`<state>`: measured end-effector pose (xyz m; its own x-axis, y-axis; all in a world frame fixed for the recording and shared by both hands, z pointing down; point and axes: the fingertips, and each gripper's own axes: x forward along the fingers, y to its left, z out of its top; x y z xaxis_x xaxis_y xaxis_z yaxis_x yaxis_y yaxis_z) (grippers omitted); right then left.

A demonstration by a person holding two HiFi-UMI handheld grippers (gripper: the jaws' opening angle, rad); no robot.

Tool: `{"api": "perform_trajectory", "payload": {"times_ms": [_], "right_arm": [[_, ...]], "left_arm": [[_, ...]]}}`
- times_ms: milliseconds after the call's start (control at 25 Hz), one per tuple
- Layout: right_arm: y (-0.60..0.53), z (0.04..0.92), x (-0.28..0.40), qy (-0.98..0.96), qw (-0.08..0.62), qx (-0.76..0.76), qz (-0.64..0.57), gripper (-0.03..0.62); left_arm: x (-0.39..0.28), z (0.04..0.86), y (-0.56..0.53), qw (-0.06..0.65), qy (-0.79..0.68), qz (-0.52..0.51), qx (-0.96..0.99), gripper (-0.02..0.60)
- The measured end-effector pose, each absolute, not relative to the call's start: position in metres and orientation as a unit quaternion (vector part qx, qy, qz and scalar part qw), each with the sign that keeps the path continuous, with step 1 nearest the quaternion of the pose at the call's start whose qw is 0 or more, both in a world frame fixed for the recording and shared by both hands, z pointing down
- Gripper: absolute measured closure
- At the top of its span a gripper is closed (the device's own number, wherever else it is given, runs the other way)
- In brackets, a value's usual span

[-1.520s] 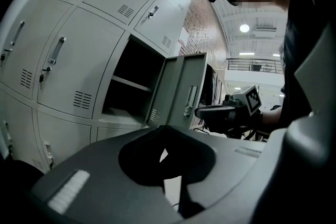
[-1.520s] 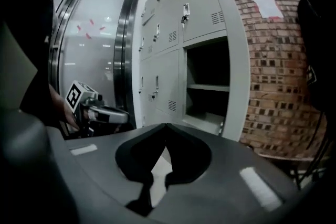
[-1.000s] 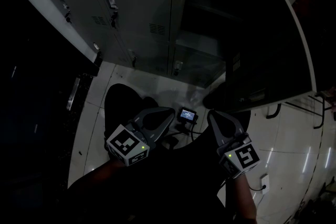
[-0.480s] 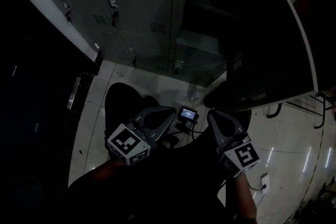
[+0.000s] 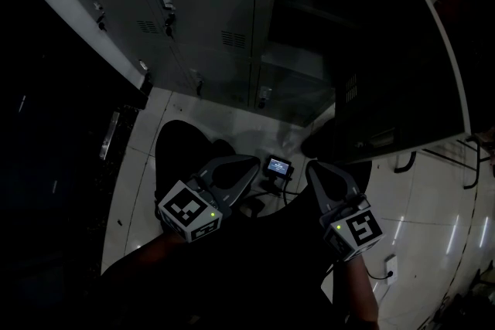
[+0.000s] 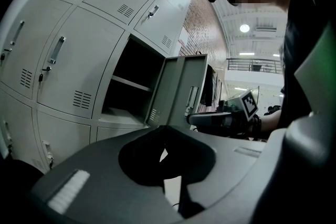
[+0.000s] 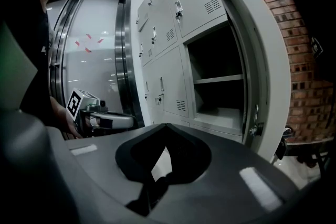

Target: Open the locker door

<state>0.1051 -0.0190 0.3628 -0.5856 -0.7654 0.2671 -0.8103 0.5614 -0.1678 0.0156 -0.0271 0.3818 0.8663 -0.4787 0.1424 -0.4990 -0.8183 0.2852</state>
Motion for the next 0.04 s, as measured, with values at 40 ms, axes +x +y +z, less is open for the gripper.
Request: {"api": "perform_trajectory", "payload": {"times_ms": [40], "right_arm": [[-0.0189,0.3628,0.1050,-0.880,0.082,0.448,0.137,0.592]], "left_arm": [[0.0155,0.3820,-0.0270,0.158,-0.257,0.032,0.953,0.569]]}}
